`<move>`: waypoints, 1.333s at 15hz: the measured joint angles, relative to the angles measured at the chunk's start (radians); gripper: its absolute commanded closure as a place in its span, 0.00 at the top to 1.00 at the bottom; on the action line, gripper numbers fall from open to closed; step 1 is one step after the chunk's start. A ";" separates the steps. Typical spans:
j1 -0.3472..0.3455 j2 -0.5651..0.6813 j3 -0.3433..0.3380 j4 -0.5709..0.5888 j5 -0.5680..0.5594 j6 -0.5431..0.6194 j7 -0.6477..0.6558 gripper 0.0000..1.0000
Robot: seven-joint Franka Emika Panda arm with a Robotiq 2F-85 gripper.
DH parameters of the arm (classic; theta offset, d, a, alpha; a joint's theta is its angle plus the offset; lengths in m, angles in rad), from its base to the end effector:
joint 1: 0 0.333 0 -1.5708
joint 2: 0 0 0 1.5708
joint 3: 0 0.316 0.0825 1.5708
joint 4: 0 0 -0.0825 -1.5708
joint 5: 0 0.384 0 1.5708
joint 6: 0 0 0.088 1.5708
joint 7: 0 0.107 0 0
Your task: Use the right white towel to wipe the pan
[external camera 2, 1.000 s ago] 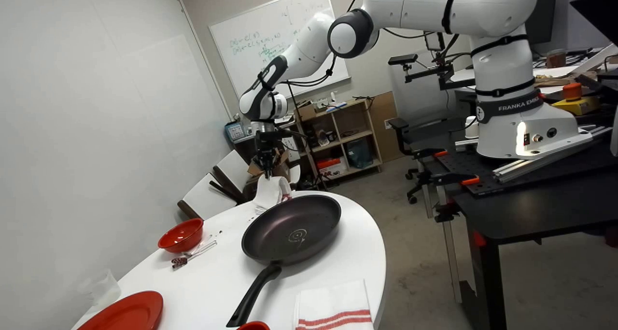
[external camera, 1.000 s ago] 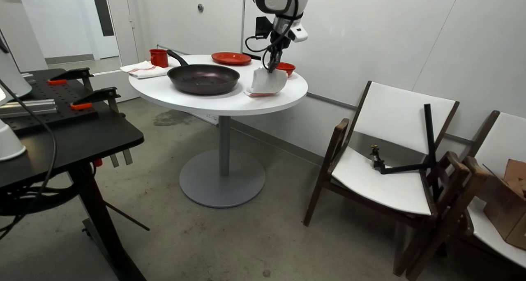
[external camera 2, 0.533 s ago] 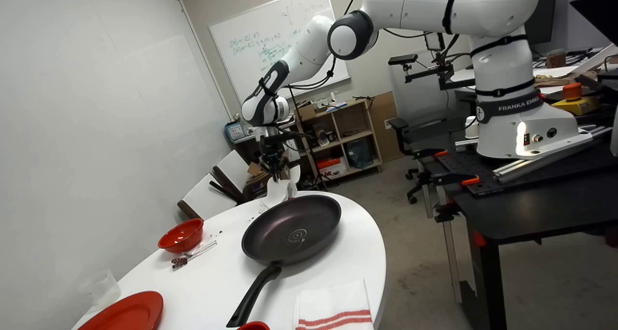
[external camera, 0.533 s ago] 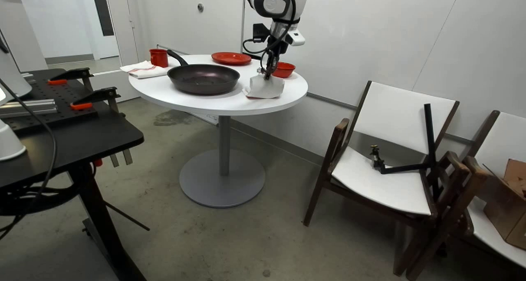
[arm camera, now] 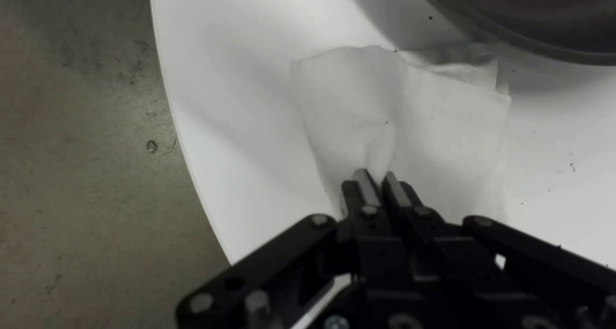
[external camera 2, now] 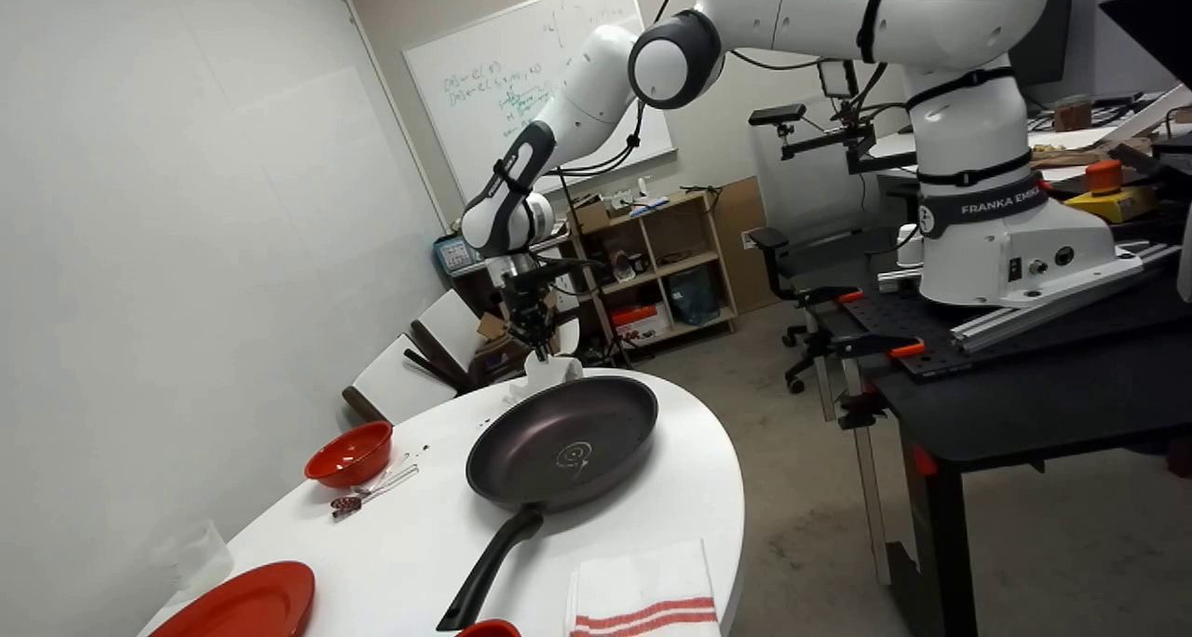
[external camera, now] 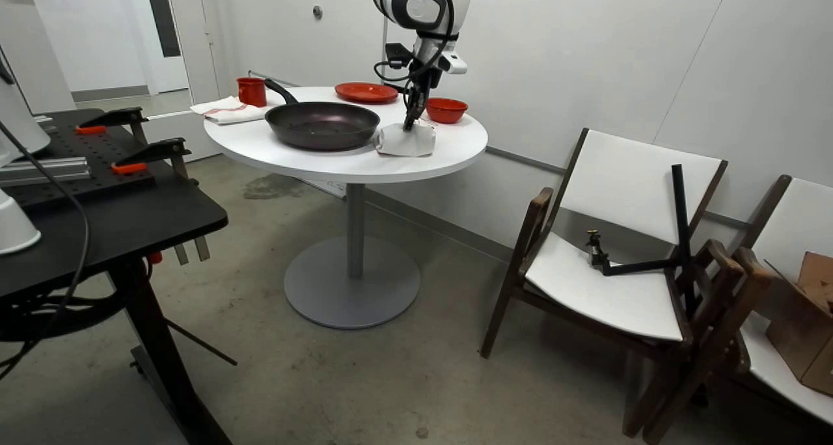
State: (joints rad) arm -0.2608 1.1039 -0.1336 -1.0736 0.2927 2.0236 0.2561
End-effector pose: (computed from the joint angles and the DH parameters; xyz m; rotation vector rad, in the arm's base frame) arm 0.7137 -0.2448 0.1353 -2.7968 1.0747 0.2033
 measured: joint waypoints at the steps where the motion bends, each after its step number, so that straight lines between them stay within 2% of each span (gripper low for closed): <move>1: 0.005 -0.004 -0.004 -0.008 -0.004 -0.001 0.000 0.02; 5: 0.011 -0.011 -0.018 -0.026 -0.010 -0.007 0.000 0.02; 6: 0.011 -0.011 -0.020 -0.028 -0.010 -0.008 0.000 0.31; 7: 0.012 -0.011 -0.022 -0.029 -0.010 -0.009 0.000 0.32; 10: 0.013 -0.011 -0.026 -0.032 -0.010 -0.011 0.000 0.51; 16: 0.022 -0.030 -0.032 -0.051 -0.010 -0.012 0.000 0.95; 17: 0.024 -0.033 -0.034 -0.054 -0.010 -0.012 0.000 0.99; 20: 0.029 -0.037 -0.040 -0.055 -0.010 -0.012 0.000 1.00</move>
State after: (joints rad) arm -0.2317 1.0665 -0.1731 -1.1290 0.2825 2.0121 0.2562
